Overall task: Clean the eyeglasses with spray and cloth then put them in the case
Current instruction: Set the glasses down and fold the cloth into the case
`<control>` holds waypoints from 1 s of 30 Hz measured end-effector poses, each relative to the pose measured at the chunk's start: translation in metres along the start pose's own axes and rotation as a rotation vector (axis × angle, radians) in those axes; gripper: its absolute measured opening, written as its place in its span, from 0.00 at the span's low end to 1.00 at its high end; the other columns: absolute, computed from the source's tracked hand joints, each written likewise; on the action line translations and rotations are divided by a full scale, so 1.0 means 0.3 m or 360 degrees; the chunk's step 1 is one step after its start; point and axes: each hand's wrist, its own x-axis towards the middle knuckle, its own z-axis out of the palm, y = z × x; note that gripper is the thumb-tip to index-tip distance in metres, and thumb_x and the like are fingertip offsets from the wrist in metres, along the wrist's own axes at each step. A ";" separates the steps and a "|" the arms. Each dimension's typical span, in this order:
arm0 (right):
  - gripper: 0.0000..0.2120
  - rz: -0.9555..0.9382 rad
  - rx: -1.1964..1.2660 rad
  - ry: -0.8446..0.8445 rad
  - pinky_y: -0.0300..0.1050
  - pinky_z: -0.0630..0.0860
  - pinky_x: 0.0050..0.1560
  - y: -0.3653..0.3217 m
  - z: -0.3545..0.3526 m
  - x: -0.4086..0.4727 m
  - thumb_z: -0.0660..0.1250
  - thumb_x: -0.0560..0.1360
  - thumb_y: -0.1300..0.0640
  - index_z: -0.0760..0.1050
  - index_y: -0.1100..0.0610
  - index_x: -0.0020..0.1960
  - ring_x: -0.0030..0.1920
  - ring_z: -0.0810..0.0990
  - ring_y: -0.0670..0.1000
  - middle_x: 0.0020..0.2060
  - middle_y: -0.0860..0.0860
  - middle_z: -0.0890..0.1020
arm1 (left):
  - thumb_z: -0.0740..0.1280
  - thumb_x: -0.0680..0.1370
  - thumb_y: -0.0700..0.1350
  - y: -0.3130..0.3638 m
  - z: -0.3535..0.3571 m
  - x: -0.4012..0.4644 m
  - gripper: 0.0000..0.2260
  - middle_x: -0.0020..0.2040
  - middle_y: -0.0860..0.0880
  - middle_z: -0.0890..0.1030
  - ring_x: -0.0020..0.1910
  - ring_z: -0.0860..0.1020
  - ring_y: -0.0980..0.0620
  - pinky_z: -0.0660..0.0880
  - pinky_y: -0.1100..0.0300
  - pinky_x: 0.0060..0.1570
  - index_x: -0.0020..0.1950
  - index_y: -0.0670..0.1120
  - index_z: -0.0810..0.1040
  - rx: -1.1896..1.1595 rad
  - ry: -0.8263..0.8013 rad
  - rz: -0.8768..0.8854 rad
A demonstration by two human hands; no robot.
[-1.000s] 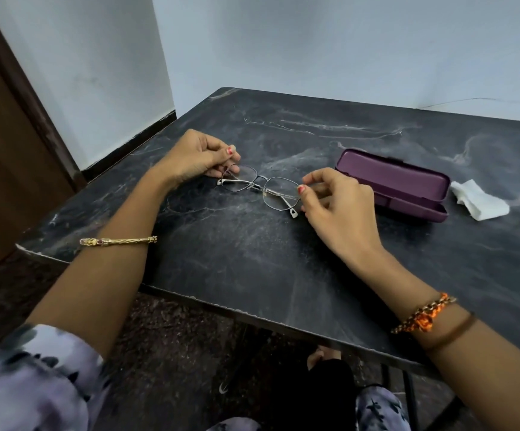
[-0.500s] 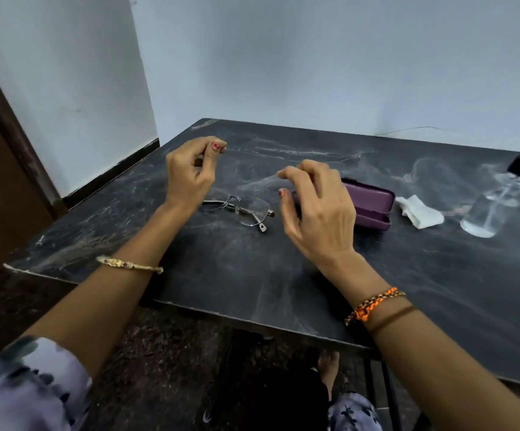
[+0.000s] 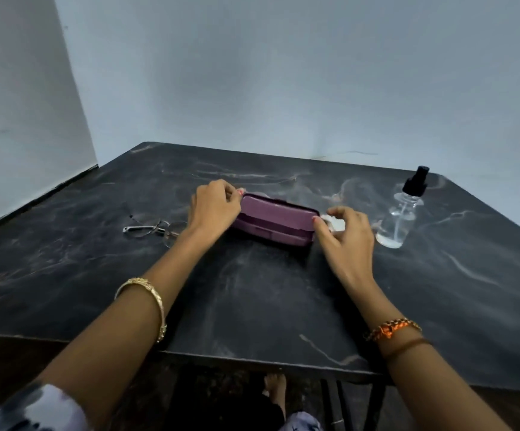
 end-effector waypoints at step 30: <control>0.15 0.0176 -0.0769 -0.0086 0.53 0.66 0.58 0.025 -0.031 0.048 0.56 0.74 0.63 0.71 0.67 0.59 0.61 0.68 0.63 0.58 0.64 0.75 | 0.64 0.74 0.42 0.043 0.006 -0.028 0.07 0.46 0.43 0.83 0.50 0.77 0.45 0.74 0.48 0.54 0.47 0.41 0.79 -0.0082 -0.0042 0.0239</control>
